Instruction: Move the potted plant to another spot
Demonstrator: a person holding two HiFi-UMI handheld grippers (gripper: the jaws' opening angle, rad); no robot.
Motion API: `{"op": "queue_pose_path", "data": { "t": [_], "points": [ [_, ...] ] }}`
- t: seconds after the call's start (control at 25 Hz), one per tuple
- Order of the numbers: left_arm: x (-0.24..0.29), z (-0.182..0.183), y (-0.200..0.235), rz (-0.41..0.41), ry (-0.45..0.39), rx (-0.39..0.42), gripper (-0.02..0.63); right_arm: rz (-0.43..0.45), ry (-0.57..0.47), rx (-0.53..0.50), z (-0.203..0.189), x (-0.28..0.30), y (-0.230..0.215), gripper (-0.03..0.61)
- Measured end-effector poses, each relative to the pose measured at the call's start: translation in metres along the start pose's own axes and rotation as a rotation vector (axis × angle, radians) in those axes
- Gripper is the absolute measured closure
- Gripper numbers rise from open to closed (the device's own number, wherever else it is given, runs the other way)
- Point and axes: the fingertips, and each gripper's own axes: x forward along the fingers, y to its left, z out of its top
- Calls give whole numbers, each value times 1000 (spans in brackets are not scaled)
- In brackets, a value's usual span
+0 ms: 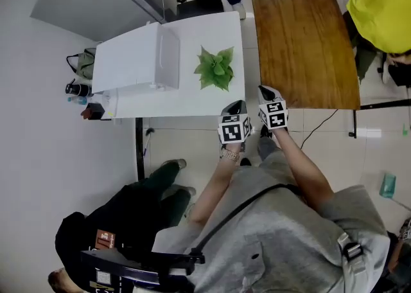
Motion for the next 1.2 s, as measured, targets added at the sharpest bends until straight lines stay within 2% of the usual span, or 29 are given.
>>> {"op": "queue_pose_path", "data": {
  "t": [0.12, 0.24, 0.36, 0.48, 0.76, 1.0, 1.2],
  "points": [
    [-23, -5, -16, -53, -37, 39, 598, -17, -21, 29, 5, -35, 21, 578],
    [-56, -25, -22, -82, -68, 22, 598, -44, -21, 55, -1, -73, 50, 578],
    [-84, -63, -20, -79, -45, 21, 598, -69, 24, 95, -24, -113, 87, 577],
    [-102, -86, -25, -96, -24, 46, 598, -63, 72, 87, -42, -140, 113, 577],
    [-118, -82, -40, -111, -66, 71, 598, 5, 75, 93, -31, -163, 130, 580],
    [-120, -77, -51, -112, -88, 72, 598, 18, 47, 98, -18, -177, 130, 580],
    [-120, -66, -65, -110, -98, 104, 598, 0, 49, 107, -12, -183, 114, 579]
  ]
}}
